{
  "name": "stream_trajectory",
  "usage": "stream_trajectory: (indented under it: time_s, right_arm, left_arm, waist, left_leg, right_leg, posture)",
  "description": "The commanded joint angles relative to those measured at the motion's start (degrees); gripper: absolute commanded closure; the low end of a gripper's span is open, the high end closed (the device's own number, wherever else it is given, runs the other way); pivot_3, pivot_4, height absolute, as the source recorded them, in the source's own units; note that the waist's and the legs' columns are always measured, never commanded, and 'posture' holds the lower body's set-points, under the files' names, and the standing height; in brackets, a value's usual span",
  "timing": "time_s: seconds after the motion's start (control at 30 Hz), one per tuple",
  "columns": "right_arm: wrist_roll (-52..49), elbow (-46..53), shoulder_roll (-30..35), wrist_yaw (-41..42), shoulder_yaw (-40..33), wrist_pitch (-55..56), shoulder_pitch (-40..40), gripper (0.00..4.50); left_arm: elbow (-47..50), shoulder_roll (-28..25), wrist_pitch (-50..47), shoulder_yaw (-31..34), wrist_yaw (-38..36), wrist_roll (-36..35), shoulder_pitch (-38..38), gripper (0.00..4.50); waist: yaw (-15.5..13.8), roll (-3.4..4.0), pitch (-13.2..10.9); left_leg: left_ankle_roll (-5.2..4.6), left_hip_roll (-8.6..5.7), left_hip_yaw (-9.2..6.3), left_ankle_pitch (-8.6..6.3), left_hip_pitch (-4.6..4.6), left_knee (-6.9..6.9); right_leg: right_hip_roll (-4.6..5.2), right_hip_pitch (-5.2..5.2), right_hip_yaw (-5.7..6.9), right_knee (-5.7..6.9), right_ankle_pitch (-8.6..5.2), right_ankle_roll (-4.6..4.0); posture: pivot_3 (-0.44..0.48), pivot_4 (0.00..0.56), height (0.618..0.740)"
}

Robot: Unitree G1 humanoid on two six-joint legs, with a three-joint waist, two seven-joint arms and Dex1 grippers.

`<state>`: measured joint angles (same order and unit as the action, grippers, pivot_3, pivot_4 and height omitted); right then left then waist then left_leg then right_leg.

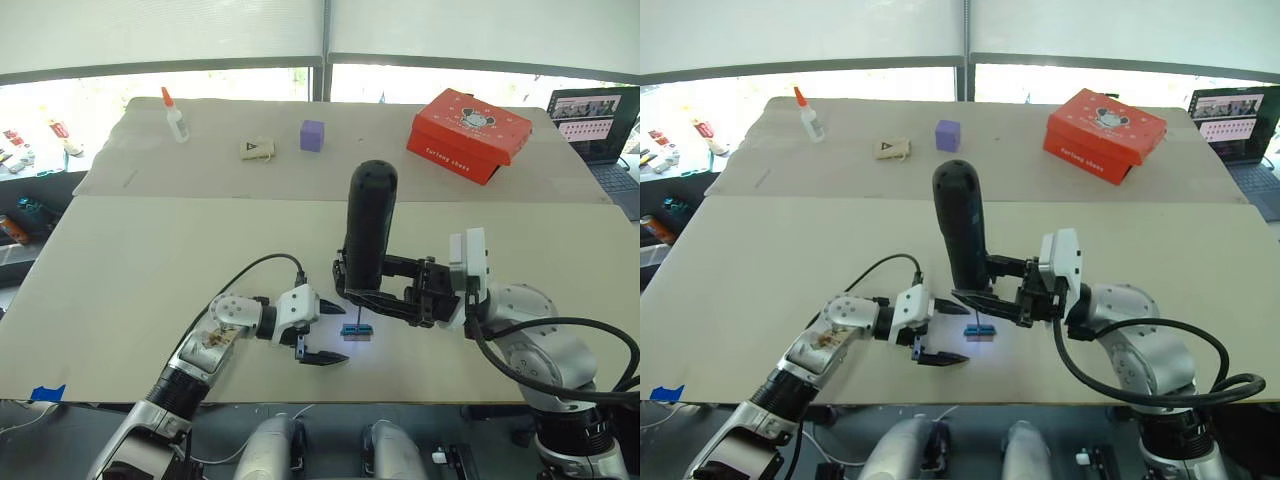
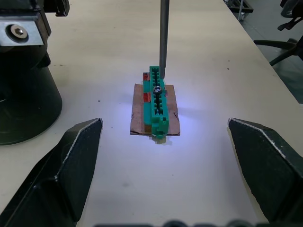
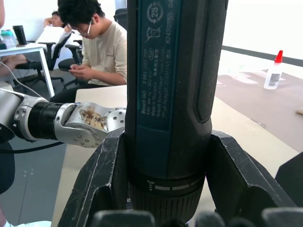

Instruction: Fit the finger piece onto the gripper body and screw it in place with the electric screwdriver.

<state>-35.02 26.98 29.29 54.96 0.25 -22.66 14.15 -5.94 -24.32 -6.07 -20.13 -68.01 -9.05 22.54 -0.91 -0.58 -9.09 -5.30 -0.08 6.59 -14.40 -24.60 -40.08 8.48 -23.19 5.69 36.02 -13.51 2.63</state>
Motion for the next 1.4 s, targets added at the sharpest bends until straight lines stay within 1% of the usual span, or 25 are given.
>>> stream_trajectory:
  time_s: [0.03, 1.4]
  right_arm:
    - [-1.0, 2.7, -0.5, 0.1, -0.7, 2.8, 0.3, 2.58]
    - [0.4, -0.1, 0.0, 0.4, -0.1, 3.5, 1.3, 2.58]
  left_arm:
    - [-0.3, 0.1, 0.5, -0.3, 0.2, 0.5, 0.4, 0.0]
    - [0.2, 0.6, -1.0, 0.2, 0.4, -0.3, 1.2, 0.0]
  waist:
    - [0.0, 0.0, 0.0]
    - [0.0, 0.0, 0.0]
  left_leg:
    - [0.0, 0.0, 0.0, 0.0, 0.0, 0.0]
    - [0.0, 0.0, 0.0, 0.0, 0.0, 0.0]
  right_leg:
    - [0.0, 0.0, 0.0, 0.0, 0.0, 0.0]
    - [0.0, 0.0, 0.0, 0.0, 0.0, 0.0]
  posture:
    - [0.0, 0.15, 0.74]
    - [0.0, 0.15, 0.74]
